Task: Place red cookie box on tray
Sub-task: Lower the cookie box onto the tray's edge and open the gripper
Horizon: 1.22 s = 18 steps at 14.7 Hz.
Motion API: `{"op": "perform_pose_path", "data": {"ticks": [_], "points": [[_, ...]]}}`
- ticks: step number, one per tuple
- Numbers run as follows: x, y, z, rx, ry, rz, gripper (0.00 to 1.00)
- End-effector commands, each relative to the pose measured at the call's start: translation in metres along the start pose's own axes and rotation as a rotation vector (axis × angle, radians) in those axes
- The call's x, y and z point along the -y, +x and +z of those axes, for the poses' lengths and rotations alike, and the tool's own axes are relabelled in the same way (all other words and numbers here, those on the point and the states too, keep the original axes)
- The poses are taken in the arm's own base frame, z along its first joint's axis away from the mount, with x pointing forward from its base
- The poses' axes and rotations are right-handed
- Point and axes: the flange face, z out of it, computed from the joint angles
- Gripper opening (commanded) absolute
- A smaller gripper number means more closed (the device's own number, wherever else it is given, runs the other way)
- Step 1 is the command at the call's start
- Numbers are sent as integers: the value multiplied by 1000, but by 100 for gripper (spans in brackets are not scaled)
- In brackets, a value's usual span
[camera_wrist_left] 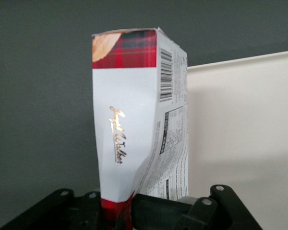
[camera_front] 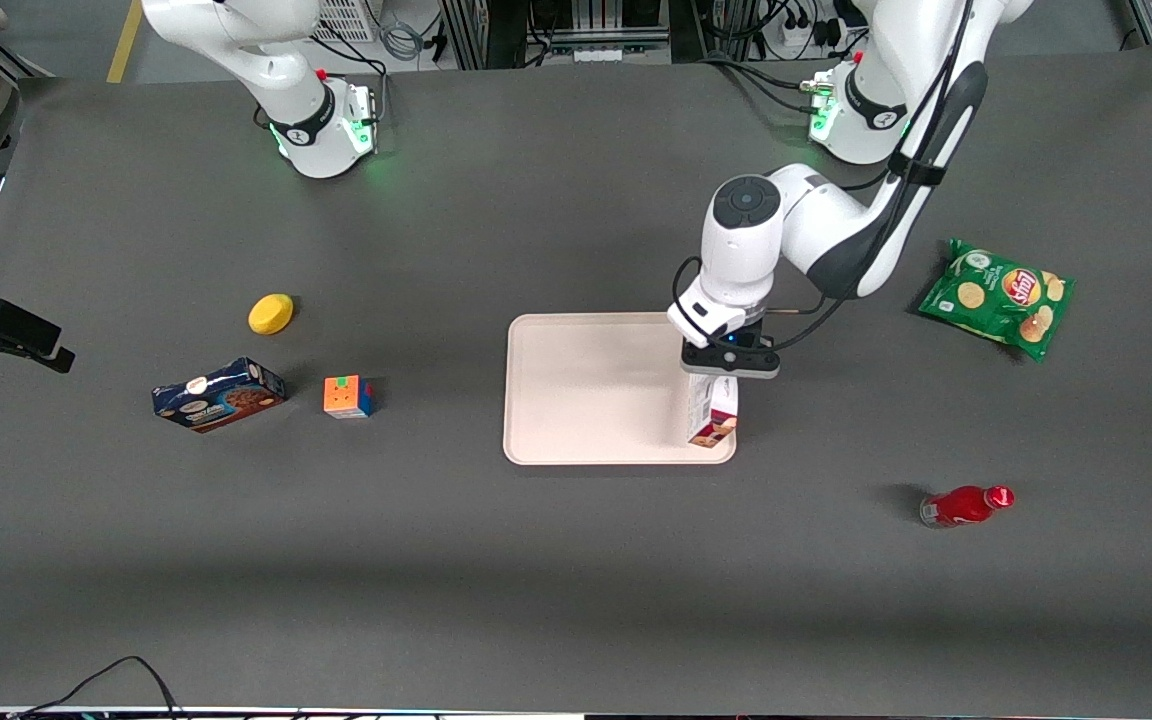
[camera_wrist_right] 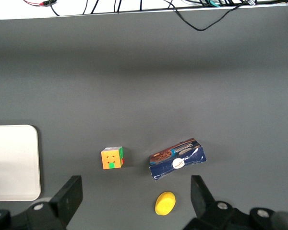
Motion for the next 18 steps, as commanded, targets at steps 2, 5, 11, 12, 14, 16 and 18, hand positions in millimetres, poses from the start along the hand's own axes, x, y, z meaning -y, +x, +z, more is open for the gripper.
{"op": "perform_pose_path", "data": {"ticks": [2, 5, 11, 12, 14, 16, 18], "points": [[-5, 7, 16, 12, 54, -48, 0], [-10, 8, 28, 20, 74, -67, 0], [-18, 1, 46, 46, 109, -52, 0], [-22, -1, 47, 49, 109, -45, 0], [-19, 1, 49, 49, 111, -49, 6], [-18, 2, 54, 53, 113, -53, 14], [-20, 3, 53, 48, 108, -52, 57]]}}
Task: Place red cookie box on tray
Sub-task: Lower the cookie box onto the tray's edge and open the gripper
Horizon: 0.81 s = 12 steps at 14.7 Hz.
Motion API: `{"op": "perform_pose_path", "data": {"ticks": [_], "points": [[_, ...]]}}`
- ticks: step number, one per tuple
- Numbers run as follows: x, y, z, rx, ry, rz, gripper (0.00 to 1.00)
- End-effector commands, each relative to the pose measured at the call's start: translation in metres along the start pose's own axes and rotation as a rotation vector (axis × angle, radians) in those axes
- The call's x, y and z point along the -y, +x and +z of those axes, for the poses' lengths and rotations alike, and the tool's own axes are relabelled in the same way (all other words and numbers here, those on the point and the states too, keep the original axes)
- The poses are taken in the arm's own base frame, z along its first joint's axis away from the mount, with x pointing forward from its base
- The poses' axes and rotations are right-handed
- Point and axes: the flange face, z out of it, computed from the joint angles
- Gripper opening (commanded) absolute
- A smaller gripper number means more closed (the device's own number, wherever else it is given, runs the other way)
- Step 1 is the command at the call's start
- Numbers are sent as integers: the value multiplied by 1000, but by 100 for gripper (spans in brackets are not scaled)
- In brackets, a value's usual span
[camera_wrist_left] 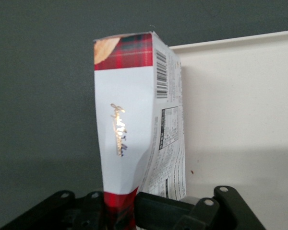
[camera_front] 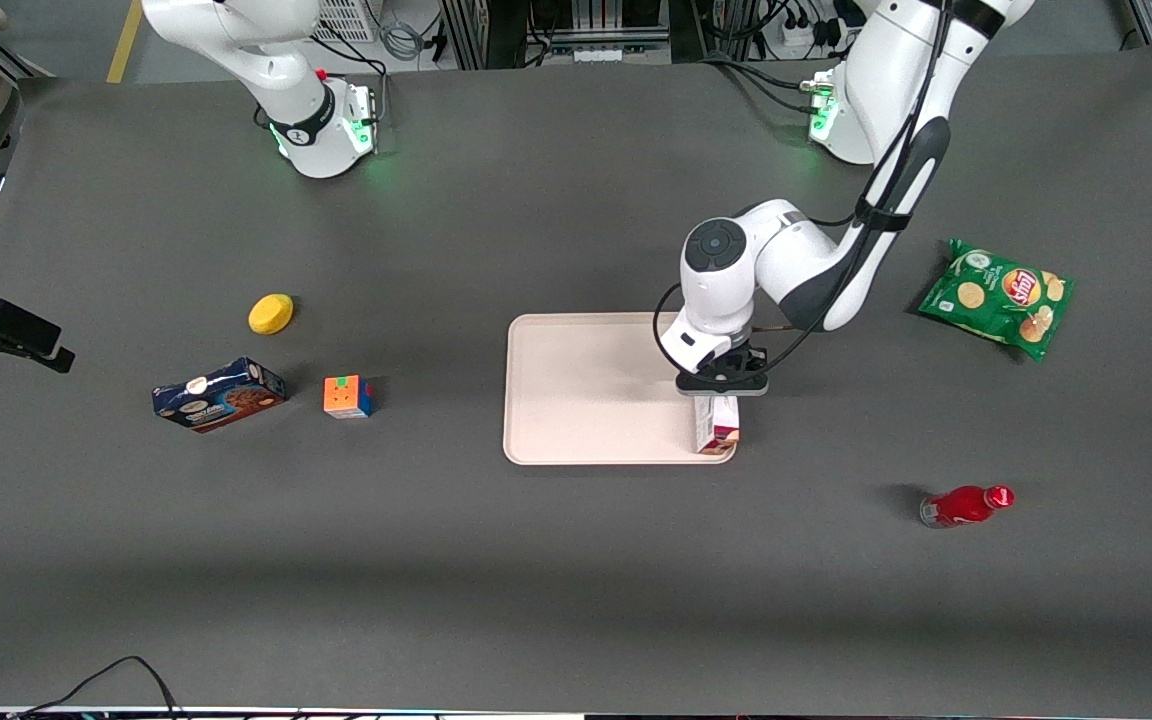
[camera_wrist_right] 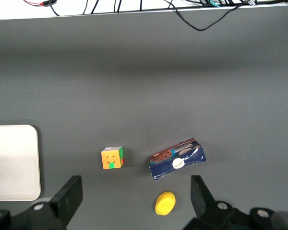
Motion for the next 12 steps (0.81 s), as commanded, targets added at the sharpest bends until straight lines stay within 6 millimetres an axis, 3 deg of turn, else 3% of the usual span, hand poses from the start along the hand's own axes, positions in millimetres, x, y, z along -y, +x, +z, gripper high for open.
{"op": "perform_pose_path", "data": {"ticks": [1, 6, 12], "points": [[-8, 6, -4, -26, 19, -11, 100], [-13, 10, -11, -44, 16, -35, 100], [-9, 36, -49, -98, -12, -40, 100]]}}
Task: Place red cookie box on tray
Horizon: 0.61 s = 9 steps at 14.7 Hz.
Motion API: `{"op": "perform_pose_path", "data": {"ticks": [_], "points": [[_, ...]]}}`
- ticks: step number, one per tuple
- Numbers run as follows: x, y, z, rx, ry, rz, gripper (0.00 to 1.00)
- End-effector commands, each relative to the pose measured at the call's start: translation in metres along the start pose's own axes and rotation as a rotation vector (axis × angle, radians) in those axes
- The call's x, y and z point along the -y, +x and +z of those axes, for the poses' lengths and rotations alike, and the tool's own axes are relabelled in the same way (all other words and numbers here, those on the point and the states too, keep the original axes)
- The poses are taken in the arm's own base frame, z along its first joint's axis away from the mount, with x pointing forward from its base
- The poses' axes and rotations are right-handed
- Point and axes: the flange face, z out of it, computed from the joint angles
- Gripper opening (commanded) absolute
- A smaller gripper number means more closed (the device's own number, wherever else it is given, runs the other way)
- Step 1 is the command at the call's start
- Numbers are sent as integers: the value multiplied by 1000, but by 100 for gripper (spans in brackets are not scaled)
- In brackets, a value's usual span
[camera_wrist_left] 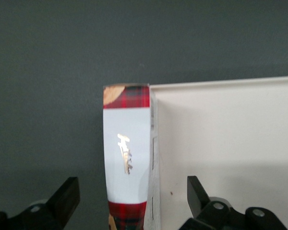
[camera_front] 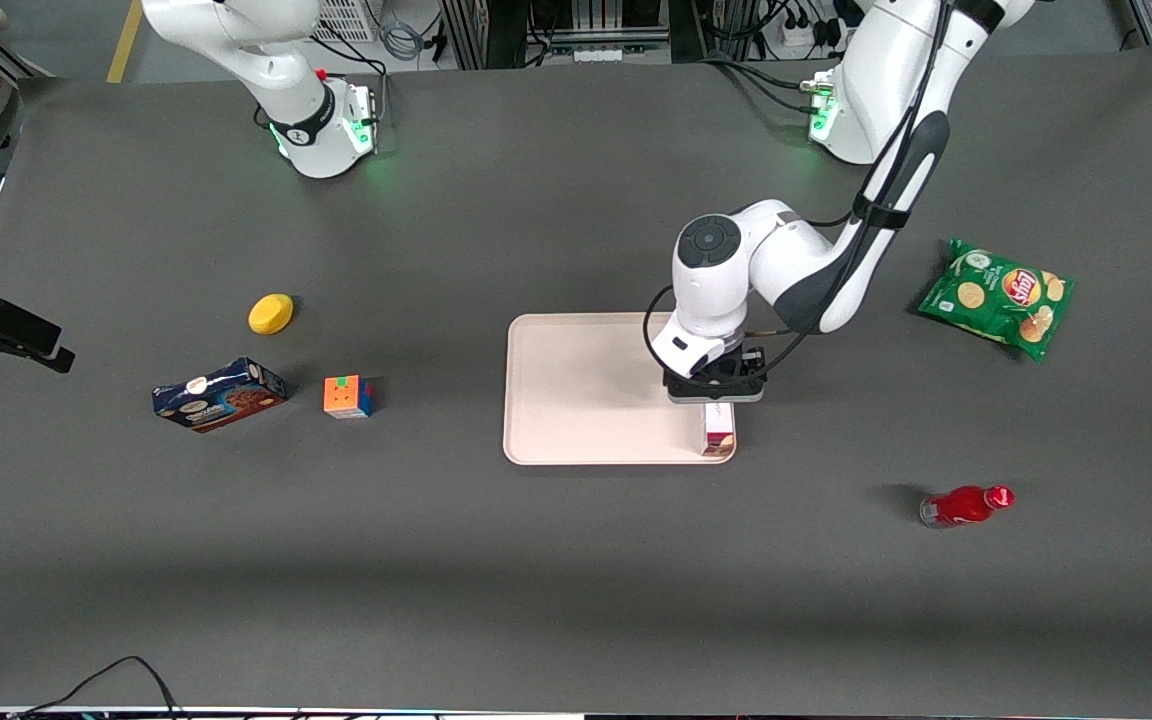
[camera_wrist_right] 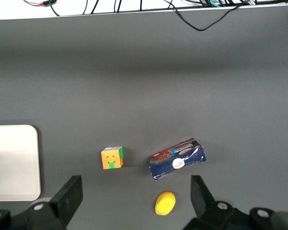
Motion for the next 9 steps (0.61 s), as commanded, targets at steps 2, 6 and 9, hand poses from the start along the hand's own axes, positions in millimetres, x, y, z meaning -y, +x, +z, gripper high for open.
{"op": "perform_pose_path", "data": {"ticks": [2, 6, 9], "points": [[10, 35, -45, -25, -2, 3, 100], [52, 81, -99, 53, -91, 33, 100], [112, 106, -148, 79, -147, 52, 100]]}}
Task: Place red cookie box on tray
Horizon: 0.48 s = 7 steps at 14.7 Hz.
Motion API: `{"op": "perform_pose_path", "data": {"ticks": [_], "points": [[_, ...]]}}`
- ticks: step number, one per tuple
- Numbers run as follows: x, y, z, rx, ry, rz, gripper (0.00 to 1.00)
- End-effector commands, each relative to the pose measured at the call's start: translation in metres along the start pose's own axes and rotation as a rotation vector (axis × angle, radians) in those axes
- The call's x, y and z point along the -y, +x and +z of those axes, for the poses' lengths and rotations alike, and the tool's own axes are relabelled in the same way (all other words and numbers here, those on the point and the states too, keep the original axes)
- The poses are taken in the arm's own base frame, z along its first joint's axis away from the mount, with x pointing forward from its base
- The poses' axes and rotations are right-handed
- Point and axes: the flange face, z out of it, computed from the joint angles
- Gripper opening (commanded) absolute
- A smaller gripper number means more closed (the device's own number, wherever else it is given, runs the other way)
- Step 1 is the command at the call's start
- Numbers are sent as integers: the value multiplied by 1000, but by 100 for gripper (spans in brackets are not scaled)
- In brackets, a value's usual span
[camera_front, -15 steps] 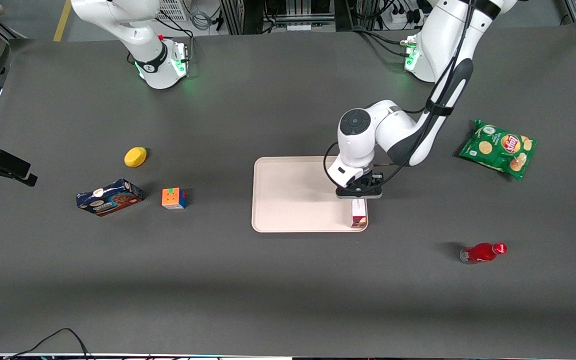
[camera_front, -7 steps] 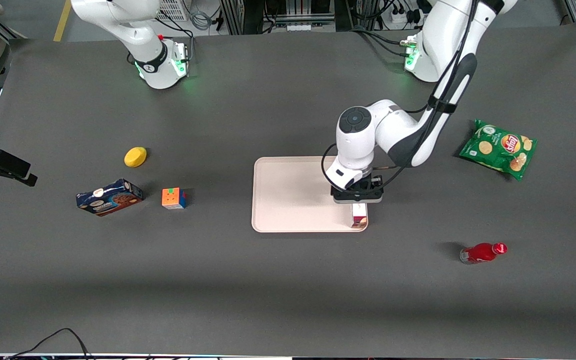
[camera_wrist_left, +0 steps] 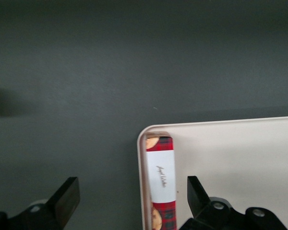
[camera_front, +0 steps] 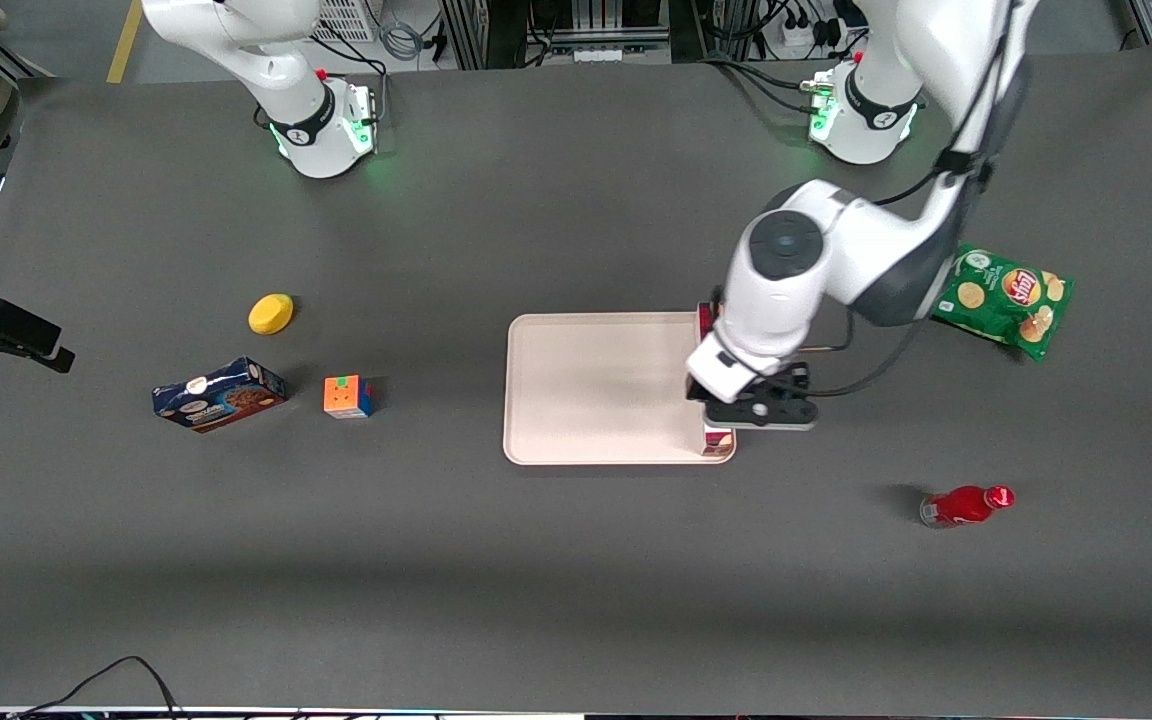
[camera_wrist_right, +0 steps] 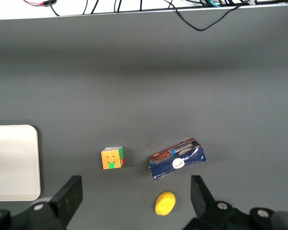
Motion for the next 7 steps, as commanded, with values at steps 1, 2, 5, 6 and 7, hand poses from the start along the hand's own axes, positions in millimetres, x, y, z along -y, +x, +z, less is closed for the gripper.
{"op": "perform_pose_path", "data": {"ticks": [1, 2, 5, 6, 7], "points": [[70, 18, -72, 39, -58, 21, 100], [92, 20, -93, 57, -69, 33, 100], [160, 23, -150, 108, -45, 64, 100], [180, 20, -167, 122, -40, 30, 100], [199, 16, -182, 125, -60, -15, 100]]}}
